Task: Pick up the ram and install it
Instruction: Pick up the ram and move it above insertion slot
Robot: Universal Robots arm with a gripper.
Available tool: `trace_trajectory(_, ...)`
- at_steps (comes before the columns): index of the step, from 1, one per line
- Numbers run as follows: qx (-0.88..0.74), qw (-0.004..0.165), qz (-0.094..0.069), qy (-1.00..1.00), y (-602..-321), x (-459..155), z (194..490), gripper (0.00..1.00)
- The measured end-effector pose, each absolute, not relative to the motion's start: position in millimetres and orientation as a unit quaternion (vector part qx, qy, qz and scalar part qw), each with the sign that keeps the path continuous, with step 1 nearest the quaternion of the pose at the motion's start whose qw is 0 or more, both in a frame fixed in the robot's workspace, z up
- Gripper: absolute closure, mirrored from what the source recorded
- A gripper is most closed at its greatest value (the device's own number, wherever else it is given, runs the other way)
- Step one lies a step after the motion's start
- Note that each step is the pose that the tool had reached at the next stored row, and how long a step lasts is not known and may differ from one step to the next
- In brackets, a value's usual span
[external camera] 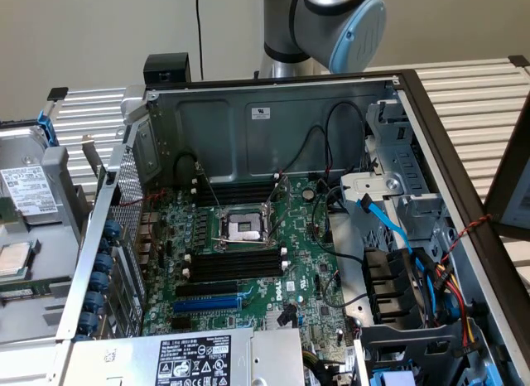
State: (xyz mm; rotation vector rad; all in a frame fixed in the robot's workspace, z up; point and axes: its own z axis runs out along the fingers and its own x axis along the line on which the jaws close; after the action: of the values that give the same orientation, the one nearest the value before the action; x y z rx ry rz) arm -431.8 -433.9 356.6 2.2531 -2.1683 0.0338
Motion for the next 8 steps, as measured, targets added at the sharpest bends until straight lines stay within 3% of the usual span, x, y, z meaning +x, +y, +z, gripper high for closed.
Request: trace_trajectory(8, 0.718, 0.008, 0.01, -0.696, -435, -429, 393, 0.87)
